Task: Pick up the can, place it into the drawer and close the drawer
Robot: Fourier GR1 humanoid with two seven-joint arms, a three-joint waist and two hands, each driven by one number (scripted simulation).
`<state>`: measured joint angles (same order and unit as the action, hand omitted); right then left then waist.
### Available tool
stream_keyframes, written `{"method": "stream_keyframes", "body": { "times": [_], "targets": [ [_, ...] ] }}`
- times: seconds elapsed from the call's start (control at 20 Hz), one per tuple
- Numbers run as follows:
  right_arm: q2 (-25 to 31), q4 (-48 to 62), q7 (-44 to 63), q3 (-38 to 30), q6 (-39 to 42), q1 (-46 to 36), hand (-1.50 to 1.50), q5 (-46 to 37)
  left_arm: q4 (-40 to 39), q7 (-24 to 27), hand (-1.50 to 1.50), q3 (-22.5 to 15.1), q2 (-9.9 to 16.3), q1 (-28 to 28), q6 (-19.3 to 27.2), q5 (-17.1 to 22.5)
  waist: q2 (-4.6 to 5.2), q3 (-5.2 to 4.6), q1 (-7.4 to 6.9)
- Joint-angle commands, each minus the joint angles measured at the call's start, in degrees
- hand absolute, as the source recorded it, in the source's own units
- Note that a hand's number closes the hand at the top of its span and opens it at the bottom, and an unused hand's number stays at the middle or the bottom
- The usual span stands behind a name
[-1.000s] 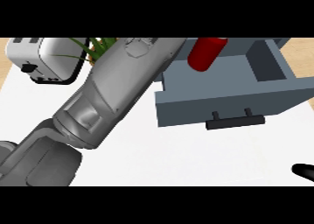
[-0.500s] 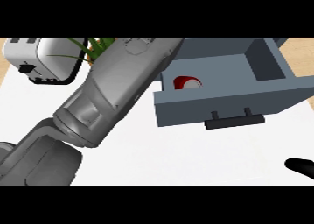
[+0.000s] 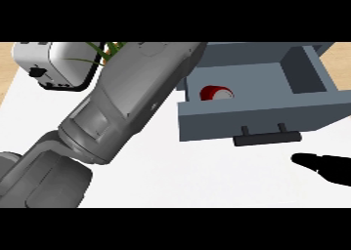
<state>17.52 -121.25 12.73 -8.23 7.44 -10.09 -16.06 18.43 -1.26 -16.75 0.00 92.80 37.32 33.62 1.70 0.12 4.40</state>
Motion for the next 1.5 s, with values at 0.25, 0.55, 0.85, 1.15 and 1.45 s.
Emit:
{"method": "stream_keyframes", "body": {
  "times": [0.25, 0.55, 0.85, 1.15, 1.45],
  "targets": [
    [0.51, 13.82, -5.25, 10.67, -5.02, -7.30, -1.50, -19.39, -1.60, 2.71, -1.50, 0.52, 0.00, 1.66, 0.73, 1.21, -0.20, 0.01, -1.80],
    [0.21, 26.98, -9.50, 15.19, -8.40, -11.61, -1.50, -28.16, -2.23, 3.06, -1.50, -0.54, 0.02, 0.75, 0.13, -0.36, -0.59, -0.01, -2.82],
    [-2.66, 44.02, -14.35, 16.61, -18.04, -15.93, -1.50, -36.15, -1.69, -0.78, -1.50, 2.08, 2.83, 3.00, -3.46, -0.08, -0.85, -0.03, -4.84],
    [-5.50, 60.70, -17.46, 14.25, -25.04, -24.91, -1.50, -38.83, 1.14, -1.81, -1.50, 1.45, 5.53, -1.45, -5.97, -1.57, -1.14, -0.06, -6.15],
    [-7.50, 75.03, -14.45, 11.10, -33.93, -35.49, -1.50, -44.08, 4.28, -5.11, -1.50, 0.84, 7.41, -1.39, -4.92, -2.79, -1.22, -0.07, -7.72]
  ]
}}
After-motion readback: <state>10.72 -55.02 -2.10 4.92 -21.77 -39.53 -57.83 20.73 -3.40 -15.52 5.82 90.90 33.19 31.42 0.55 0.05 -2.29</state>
